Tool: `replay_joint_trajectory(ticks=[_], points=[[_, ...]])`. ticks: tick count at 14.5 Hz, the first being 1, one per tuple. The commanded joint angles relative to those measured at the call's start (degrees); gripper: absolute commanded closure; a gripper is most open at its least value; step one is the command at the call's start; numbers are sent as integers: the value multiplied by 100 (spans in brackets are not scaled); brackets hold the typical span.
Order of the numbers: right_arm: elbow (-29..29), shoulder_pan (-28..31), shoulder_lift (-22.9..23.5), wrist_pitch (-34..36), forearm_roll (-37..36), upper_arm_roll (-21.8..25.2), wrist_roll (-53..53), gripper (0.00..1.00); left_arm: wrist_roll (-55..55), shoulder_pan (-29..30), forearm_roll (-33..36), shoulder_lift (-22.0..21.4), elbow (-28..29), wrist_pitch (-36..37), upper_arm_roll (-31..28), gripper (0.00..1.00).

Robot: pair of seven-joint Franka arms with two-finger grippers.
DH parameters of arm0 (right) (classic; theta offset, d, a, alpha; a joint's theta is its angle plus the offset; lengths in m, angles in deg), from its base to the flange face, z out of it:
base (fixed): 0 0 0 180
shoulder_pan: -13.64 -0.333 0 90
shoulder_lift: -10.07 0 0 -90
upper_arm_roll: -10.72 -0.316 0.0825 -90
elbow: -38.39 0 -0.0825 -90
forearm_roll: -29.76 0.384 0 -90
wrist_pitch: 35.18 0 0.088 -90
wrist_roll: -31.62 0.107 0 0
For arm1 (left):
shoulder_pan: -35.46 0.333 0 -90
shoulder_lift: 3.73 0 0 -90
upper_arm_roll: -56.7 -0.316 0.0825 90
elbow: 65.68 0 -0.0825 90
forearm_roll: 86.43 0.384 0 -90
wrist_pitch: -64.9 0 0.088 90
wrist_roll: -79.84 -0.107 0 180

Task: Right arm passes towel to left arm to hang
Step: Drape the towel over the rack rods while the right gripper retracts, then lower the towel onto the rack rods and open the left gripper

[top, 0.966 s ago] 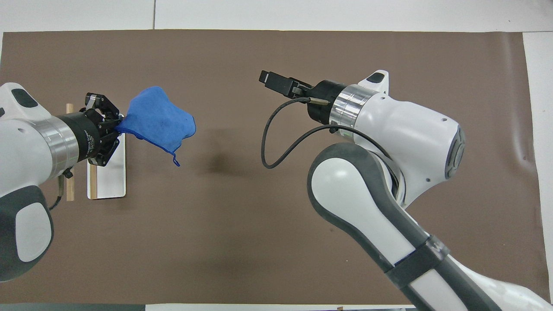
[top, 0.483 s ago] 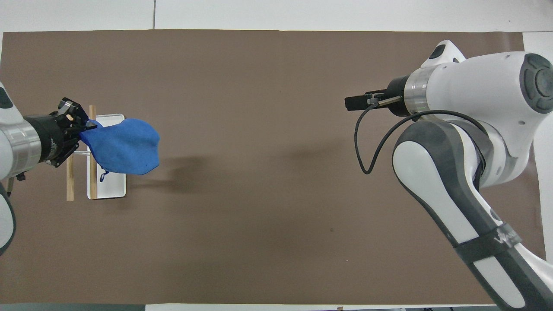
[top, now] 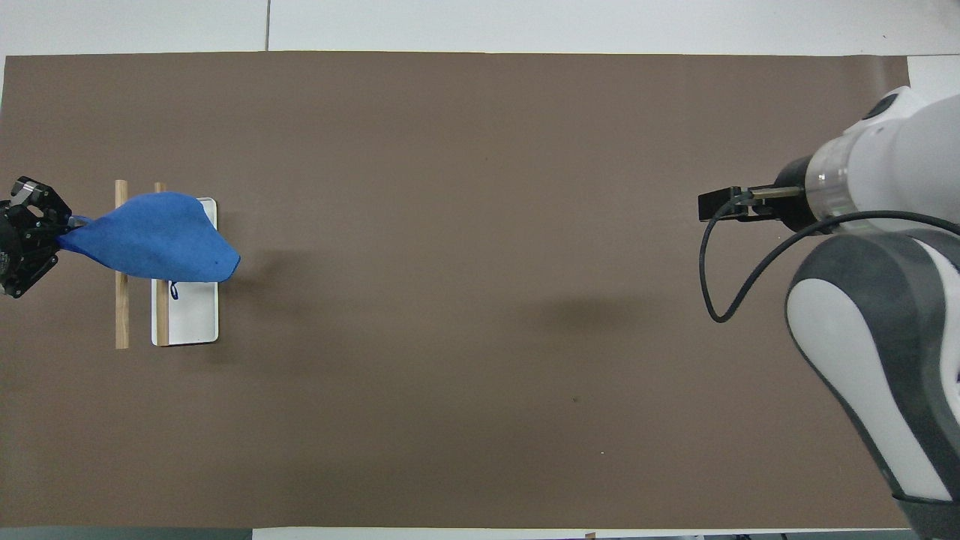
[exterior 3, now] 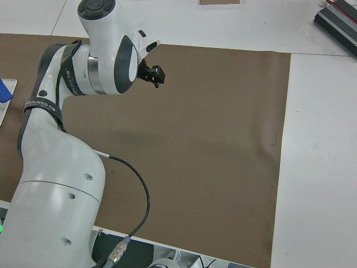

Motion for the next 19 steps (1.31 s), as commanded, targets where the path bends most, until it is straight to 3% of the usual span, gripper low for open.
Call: replay_joint_trajectory(ticks=[1, 5, 8, 9, 11, 12, 19], points=[[461, 307, -242, 1125, -118, -15, 161, 0, 43, 385, 109, -79, 185, -132, 44, 100], [1182, 719, -58, 2287, -302, 55, 161, 0, 43, 841, 92, -44, 299, -430, 44, 100], [1229, 922, -22, 2378, -302, 64, 100, 0, 43, 1018, 65, 167, 317, -861, 44, 100], [1185, 862, -48, 2351, -294, 238, 100, 0, 52, 1028, 57, 219, 308, -941, 44, 100], [1184, 127, -40, 2325, -267, 1027, 21, 0, 52, 1150, 39, 299, 317, -1020, 44, 100], [1228, -103, 4, 2177, -311, 1170, 12, 0, 52, 1186, 39, 334, 326, -1038, 44, 100], [1316, -194, 31, 2394, -320, 1163, 143, 0, 209, 1344, 39, 168, 958, -1029, 44, 100]])
